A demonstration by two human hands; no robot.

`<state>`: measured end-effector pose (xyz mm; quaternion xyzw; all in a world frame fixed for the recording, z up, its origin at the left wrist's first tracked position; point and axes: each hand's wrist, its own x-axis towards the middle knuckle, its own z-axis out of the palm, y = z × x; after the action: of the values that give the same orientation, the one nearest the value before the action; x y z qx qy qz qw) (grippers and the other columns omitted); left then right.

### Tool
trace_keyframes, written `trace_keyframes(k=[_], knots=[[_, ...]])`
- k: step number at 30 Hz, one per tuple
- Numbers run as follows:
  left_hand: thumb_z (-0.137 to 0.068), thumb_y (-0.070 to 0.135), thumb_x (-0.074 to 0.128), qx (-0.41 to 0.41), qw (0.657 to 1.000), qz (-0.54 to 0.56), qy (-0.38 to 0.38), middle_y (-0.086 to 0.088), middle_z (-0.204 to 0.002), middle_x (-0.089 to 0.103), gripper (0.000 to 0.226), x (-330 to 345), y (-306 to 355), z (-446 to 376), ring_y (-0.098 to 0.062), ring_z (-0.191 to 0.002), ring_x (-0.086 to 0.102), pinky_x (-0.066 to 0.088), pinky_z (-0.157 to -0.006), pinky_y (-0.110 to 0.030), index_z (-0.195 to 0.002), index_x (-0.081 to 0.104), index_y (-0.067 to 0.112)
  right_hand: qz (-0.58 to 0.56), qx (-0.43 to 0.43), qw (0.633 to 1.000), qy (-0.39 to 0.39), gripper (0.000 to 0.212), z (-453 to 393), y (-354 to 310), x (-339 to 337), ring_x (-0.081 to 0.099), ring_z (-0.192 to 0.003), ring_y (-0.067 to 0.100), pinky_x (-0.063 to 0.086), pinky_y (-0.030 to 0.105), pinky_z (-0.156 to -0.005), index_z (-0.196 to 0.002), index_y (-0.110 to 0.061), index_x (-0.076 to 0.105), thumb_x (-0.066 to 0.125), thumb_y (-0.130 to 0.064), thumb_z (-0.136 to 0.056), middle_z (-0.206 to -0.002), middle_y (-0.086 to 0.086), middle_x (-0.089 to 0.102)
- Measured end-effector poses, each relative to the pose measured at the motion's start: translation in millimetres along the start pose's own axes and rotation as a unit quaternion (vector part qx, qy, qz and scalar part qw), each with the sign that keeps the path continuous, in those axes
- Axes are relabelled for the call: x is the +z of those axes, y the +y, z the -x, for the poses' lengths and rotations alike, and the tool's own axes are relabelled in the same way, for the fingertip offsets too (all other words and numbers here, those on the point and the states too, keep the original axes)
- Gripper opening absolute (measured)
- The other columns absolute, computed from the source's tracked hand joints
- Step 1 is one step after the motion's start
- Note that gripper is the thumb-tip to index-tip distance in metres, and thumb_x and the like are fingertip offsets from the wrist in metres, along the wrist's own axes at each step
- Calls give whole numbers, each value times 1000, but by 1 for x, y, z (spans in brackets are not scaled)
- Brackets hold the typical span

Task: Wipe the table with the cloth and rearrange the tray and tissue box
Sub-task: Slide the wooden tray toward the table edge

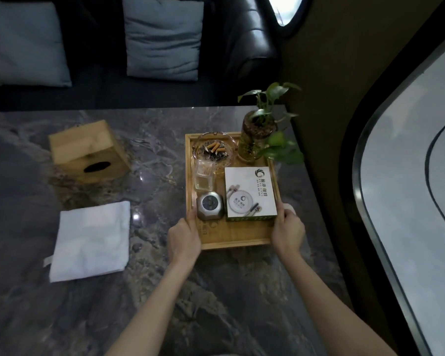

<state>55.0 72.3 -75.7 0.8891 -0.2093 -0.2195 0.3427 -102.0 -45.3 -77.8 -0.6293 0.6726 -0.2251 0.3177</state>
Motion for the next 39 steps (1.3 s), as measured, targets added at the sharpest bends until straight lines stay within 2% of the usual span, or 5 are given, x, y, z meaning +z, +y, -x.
trace_keyframes(k=[10, 15, 21, 34, 39], knots=[[-95, 45, 19, 2, 998, -55, 13, -27, -101, 66, 66, -56, -52, -20, -40, -94, 60, 48, -83, -43, -94, 63, -3, 12, 7, 1000, -7, 57, 44, -31, 52, 60, -82, 36, 39, 38, -68, -80, 1, 64, 31, -44, -96, -87, 22, 68], [-96, 44, 19, -20, 999, -42, -4, -25, -99, 66, 65, -72, -73, -22, -39, -93, 59, 46, -79, -41, -92, 63, -3, 20, 5, 1000, -20, 51, 67, -36, 70, 59, -78, 35, 34, 35, -64, -68, -6, 55, 32, -41, -97, -85, 23, 68], [-96, 42, 22, -44, 999, -27, -14, -25, -99, 66, 60, -79, -92, -19, -38, -94, 59, 44, -79, -38, -90, 62, -2, 42, 30, 998, -22, 55, 83, -32, 87, 61, -79, 36, 42, 40, -70, -74, -1, 62, 32, -42, -97, -85, 22, 68], [-97, 41, 23, -45, 997, -49, -42, -21, -97, 66, 56, -78, -102, -21, -35, -90, 59, 37, -70, -31, -89, 61, 1, 60, 61, 996, -28, 54, 92, -20, 96, 57, -71, 30, 37, 35, -64, -76, -1, 63, 32, -40, -97, -80, 19, 67], [-96, 39, 26, -31, 995, -81, -56, -13, -80, 59, 49, -81, -100, -22, -29, -76, 56, 38, -65, -31, -77, 56, 6, 68, 39, 995, -59, 48, 92, -21, 91, 55, -67, 28, 37, 36, -60, -70, -5, 55, 33, -38, -97, -69, 10, 59]])
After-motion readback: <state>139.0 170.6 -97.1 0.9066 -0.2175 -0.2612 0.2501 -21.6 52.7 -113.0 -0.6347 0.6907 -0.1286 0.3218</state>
